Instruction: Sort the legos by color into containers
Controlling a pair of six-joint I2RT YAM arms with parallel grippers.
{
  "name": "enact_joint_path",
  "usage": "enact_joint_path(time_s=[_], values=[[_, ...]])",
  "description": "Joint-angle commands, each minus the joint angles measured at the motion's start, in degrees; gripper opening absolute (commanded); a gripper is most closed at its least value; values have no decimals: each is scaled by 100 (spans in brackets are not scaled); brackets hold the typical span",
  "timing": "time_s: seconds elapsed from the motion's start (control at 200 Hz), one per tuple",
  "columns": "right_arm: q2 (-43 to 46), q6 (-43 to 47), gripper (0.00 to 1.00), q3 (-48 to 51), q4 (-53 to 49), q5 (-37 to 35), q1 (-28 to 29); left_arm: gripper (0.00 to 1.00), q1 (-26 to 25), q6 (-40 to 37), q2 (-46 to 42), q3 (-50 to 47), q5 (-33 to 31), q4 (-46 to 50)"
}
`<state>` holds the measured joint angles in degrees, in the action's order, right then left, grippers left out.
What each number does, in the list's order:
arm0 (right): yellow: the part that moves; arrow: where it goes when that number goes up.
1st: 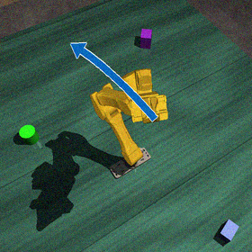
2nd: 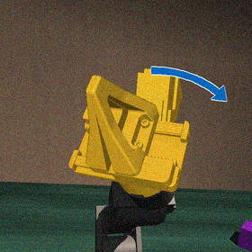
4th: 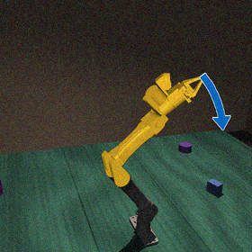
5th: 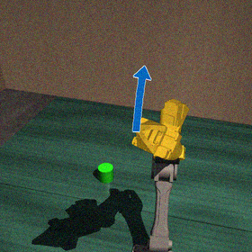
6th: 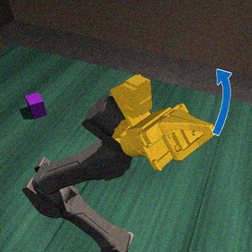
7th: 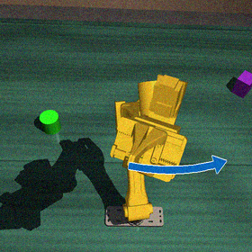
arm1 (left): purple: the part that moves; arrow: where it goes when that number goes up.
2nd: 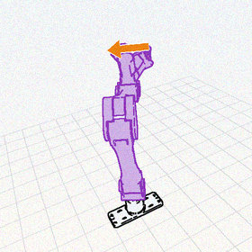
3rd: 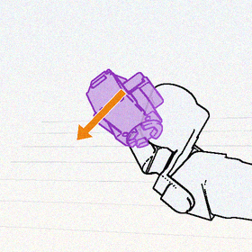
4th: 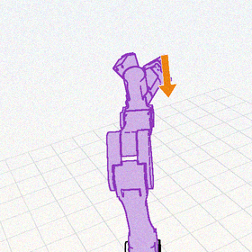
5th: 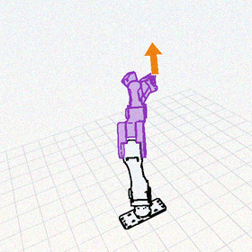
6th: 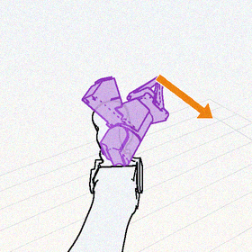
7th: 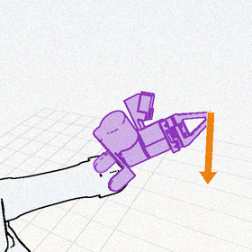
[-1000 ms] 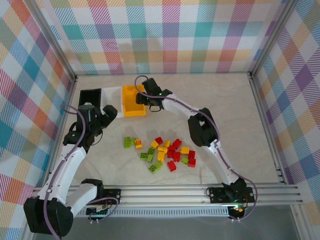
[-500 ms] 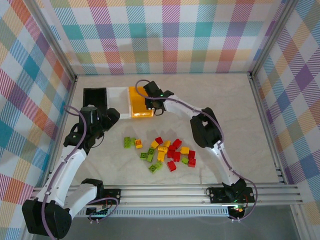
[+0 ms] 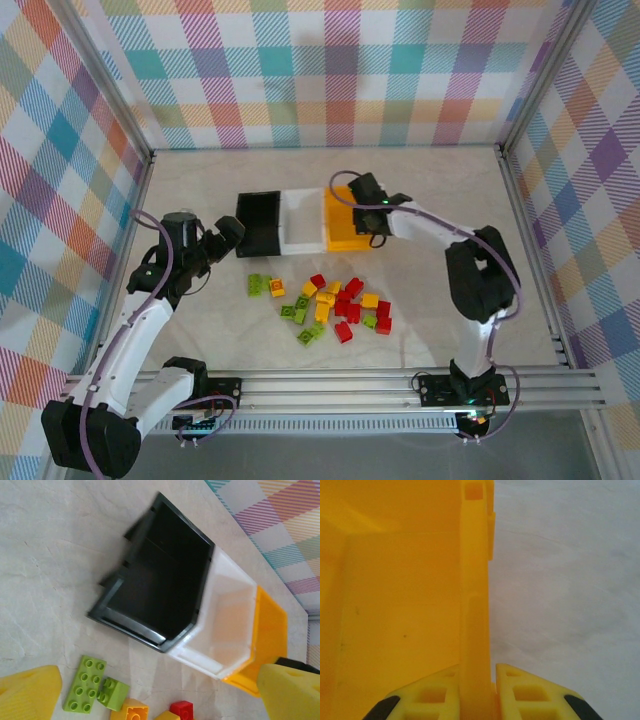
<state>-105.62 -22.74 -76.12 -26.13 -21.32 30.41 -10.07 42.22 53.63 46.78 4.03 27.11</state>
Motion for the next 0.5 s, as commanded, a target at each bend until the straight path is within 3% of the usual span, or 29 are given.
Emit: enact_joint_path(time_s=[0.0, 0.15, 0.345, 0.495], values=[[460, 353, 0, 512, 458, 206, -209, 100, -91, -72, 66, 103, 89, -22], [753, 502, 0, 1051, 646, 209, -277, 100, -161, -91, 141, 22, 89, -46], [679, 592, 0, 1177, 908, 787, -431, 100, -283, -214, 231, -65, 89, -34], [580, 463, 24, 1125, 872, 796, -440, 100, -385, -291, 298, -117, 71, 29]])
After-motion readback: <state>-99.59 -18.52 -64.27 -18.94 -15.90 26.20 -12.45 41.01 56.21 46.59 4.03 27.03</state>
